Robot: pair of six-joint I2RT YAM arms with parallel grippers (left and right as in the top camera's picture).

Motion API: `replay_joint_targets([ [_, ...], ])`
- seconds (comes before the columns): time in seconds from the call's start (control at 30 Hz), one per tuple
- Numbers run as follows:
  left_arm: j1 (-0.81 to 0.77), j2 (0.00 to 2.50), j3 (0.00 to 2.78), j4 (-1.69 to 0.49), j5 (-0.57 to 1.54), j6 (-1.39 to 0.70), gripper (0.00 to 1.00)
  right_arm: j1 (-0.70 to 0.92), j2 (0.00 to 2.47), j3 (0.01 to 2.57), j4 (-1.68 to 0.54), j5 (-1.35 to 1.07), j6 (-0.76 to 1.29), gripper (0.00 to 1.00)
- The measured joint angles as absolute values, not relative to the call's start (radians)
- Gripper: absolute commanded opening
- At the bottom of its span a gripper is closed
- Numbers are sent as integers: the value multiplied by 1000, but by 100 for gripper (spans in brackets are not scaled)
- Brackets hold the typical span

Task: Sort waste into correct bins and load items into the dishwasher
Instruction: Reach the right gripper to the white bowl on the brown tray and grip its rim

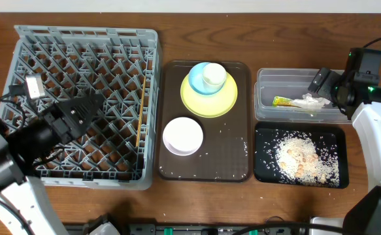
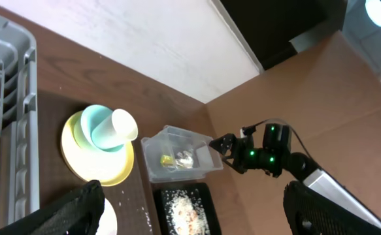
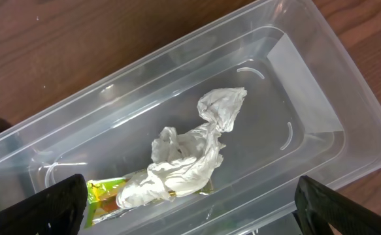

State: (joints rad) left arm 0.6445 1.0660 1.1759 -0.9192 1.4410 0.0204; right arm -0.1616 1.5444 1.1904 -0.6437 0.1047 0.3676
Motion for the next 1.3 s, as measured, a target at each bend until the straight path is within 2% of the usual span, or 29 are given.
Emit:
replay_joint_targets([
  [0.17, 645, 1039, 1176, -919, 1440, 21, 89, -162, 1544, 1190, -617, 89, 368, 99],
  [0.33, 645, 1040, 1176, -919, 1436, 21, 90, -162, 1544, 1190, -501, 15, 372, 99],
  [0.5, 645, 1040, 1176, -920, 1436, 21, 90, -162, 1544, 1190, -512, -56, 399, 99],
  [0.57, 645, 1040, 1176, -920, 1436, 21, 91, -162, 1544, 1190, -532, -157, 406, 88],
  [0.6, 645, 1040, 1176, -920, 1436, 21, 90, -162, 1544, 1190, -533, -223, 410, 87],
  [0.7, 645, 1040, 1176, -919, 1436, 21, 90, -123, 1544, 1190, -553, -389, 397, 99],
  [0.8, 645, 1040, 1176, -920, 1436, 21, 90, 21, 1544, 1190, -604, -457, 331, 99],
  [0.93, 645, 1040, 1176, -920, 1433, 23, 91, 330, 1545, 1190, -653, -453, 191, 99],
  [1.0, 645, 1040, 1176, -920, 1433, 23, 91, 524, 1549, 1190, -655, -379, 117, 99],
  [1.17, 645, 1040, 1176, -920, 1433, 23, 91, 832, 1569, 1190, -613, -142, 12, 99],
  [1.3, 645, 1040, 1176, -920, 1433, 23, 91, 968, 1623, 1190, -591, 10, -42, 88],
])
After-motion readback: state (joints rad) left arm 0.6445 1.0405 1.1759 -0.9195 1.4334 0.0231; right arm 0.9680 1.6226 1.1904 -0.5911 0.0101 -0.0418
